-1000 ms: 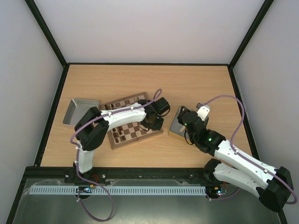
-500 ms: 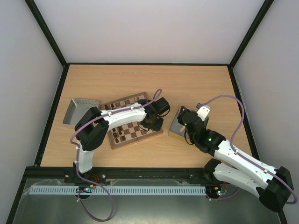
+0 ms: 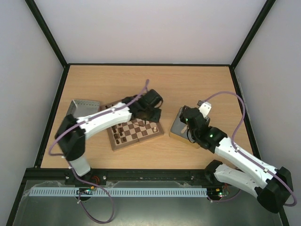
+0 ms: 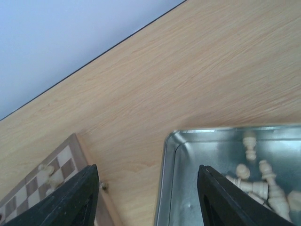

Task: Set up the chess pieces on the board
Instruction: Place the chess piece on the chessboard, then pick up the chess piece from the storage box.

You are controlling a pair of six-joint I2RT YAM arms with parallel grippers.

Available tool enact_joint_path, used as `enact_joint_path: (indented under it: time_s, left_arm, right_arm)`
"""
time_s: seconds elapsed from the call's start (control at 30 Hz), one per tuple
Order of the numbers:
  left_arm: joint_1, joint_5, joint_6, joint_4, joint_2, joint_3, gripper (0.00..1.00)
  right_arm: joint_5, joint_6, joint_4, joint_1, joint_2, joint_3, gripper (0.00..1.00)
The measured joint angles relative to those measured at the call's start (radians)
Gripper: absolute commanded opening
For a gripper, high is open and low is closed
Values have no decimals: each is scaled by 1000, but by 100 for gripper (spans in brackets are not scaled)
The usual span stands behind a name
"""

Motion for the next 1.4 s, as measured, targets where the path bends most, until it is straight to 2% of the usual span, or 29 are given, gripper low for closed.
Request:
enact_joint_path:
  time_s: [0.3, 0.53, 0.7, 0.77, 0.87, 1.17, 1.3, 1.4]
  left_arm:
    - [179, -76, 48, 209, -362, -243, 51]
    - [260, -183, 134, 333, -592, -418, 66]
    - [266, -280, 194, 461, -792, -529, 73]
    - [266, -303, 208, 502, -850, -560, 73]
    - [266, -325, 222, 540, -895, -590, 73]
    - [268, -331, 239, 550, -892, -596, 73]
    - [268, -330, 240, 550, -892, -596, 73]
    - [268, -330, 240, 550, -887, -596, 73]
  right_arm:
    - [-173, -134, -68, -270, 196, 115, 50]
    - [-287, -218, -115, -354, 372, 115, 50]
    - [-312, -253, -132, -371, 481, 131, 33]
    - [-323, -262, -130, -373, 516, 138, 30]
    - [-332, -269, -127, -374, 559, 141, 27]
    - [-297, -260, -123, -375, 631, 148, 17]
    - [-282, -254, -122, -375, 662, 153, 6]
    - [-263, -249, -122, -375, 669, 166, 4]
